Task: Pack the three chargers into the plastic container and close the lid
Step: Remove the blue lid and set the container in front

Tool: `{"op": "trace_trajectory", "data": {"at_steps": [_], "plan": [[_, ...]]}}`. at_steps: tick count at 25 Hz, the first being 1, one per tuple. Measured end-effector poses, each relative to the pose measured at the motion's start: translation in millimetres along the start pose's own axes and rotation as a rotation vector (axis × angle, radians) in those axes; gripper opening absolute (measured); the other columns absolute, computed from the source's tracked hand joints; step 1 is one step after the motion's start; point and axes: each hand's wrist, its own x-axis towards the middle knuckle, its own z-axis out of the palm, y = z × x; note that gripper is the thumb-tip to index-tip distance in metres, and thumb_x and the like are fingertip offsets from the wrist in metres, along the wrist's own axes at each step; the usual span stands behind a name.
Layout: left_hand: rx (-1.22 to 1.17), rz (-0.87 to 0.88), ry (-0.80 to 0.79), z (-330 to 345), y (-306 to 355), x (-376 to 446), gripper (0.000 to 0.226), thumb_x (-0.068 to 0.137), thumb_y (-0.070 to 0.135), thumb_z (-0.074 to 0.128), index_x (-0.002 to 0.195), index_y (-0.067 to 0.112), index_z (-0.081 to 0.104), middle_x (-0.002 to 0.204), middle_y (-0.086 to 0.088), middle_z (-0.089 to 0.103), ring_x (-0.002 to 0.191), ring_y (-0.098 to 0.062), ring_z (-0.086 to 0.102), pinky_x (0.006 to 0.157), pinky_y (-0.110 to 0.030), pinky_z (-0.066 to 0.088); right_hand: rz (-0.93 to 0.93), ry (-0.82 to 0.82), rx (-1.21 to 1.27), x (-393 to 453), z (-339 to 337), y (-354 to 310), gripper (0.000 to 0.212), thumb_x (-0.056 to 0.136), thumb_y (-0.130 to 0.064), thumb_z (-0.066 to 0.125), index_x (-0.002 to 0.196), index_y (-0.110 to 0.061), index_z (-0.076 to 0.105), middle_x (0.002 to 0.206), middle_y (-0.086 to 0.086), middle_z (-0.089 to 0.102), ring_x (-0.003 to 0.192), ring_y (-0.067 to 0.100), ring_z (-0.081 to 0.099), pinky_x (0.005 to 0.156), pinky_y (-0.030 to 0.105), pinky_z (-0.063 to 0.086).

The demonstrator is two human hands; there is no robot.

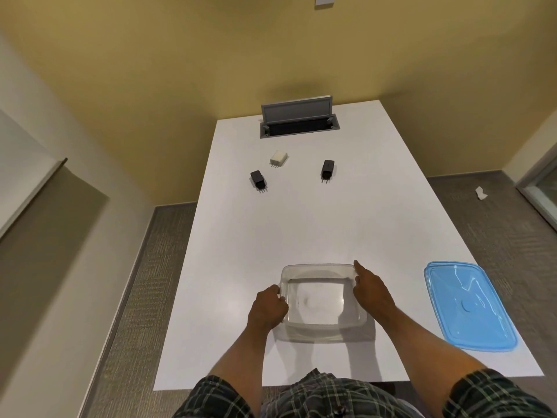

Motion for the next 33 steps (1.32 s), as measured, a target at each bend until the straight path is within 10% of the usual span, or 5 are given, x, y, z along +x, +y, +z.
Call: {"op": "trace_trajectory", "data": {"at_steps": [10,16,33], "plan": [[0.145,0.031,0.015,-7.1,3.3,4.9,0.043,0.1,0.038,0.045,0.134,0.015,0.056,0.132,-0.006,0.064,0.121,-0.026,0.061,0.101,-0.037,0.05,-0.042,0.027,-0.072,0.6,-4.3,-3.4,0.055,0.103,-0.019,0.038,0.157,-0.021,0.026,0.153,0.004,0.045,0.138,0.026,0.045,0.107,0.04,0.041],[0.394,0.227,0.209,-16.6,-0.1,14.4,0.062,0.106,0.044,0.034,0.159,0.013,0.026,0.167,-0.005,0.025,0.151,-0.022,0.032,0.121,-0.037,0.031,-0.152,0.2,-0.23,0.0,-12.1,-18.4,0.054,0.104,-0.036,0.04,0.155,-0.019,0.031,0.15,0.003,0.049,0.128,0.028,0.053,0.103,0.042,0.041],[0.444,0.288,0.355,-59.6,-1.9,74.3,0.071,0.105,0.048,0.033,0.162,0.01,0.011,0.17,-0.007,0.005,0.158,-0.02,0.007,0.125,-0.033,0.018,-0.374,0.168,-0.448,60.1,-5.0,-92.1,0.061,0.104,-0.044,0.038,0.158,-0.019,0.023,0.16,-0.002,0.036,0.14,0.017,0.041,0.111,0.037,0.034]]}}
